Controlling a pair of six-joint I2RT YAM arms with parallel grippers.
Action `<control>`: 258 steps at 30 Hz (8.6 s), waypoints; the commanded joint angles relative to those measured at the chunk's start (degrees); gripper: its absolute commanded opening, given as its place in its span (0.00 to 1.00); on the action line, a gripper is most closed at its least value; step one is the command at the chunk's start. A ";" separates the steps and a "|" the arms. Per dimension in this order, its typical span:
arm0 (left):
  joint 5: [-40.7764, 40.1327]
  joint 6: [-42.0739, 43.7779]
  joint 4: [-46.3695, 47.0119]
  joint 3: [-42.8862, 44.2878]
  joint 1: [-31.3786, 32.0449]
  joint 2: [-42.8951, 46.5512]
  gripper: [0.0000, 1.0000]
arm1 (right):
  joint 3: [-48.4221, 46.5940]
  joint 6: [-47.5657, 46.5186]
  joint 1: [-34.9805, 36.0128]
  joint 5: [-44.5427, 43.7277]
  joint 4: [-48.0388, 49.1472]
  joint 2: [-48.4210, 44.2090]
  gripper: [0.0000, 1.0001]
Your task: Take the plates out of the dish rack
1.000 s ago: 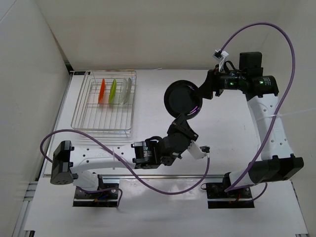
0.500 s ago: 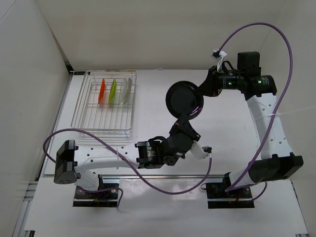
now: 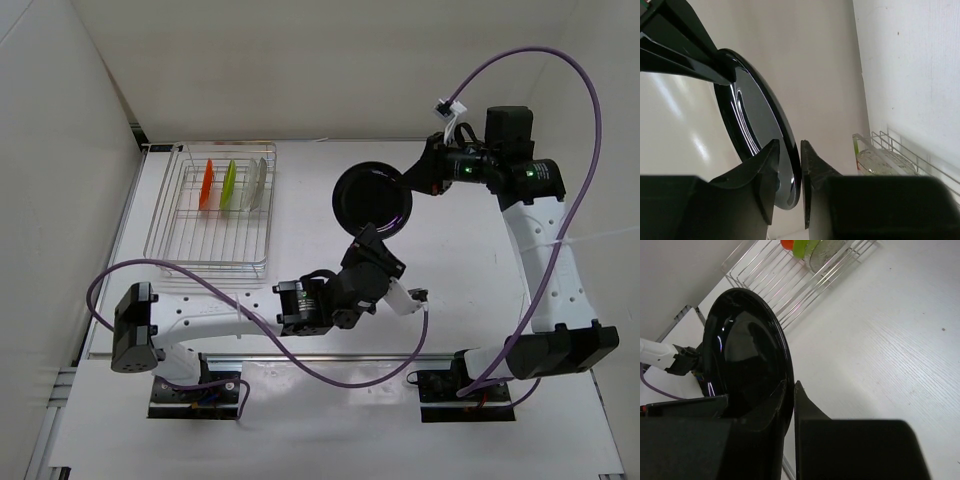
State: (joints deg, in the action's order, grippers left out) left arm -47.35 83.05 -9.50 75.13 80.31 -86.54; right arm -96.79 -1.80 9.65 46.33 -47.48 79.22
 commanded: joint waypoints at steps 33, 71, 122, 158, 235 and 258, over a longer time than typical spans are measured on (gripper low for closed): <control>-1.17 -43.88 -41.55 44.19 -41.79 -15.14 1.00 | 2.49 12.61 -10.35 -28.40 26.48 29.05 0.00; 35.04 -74.16 -25.58 6.79 -66.16 1.46 1.00 | -15.01 10.68 -12.64 -33.93 16.72 51.74 0.35; 56.49 -77.07 -25.57 27.52 -83.04 -26.49 0.11 | 4.33 4.53 -8.68 -30.33 10.83 20.97 0.74; -1.59 -26.39 -12.23 1.35 -23.64 9.64 0.11 | -16.58 -5.48 -11.24 10.62 -12.96 19.22 0.81; -1.69 -34.41 -37.25 21.44 -25.89 -7.94 0.99 | -8.40 12.97 -11.06 -33.75 13.12 28.33 0.00; 45.06 -72.14 -41.12 29.54 -70.20 -6.00 0.99 | -27.92 10.15 -12.20 -37.45 10.83 52.79 0.00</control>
State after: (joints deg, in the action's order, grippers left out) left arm -11.92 17.28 -49.87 100.66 11.00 -93.49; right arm -123.33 9.17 -2.52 9.13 -37.19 131.20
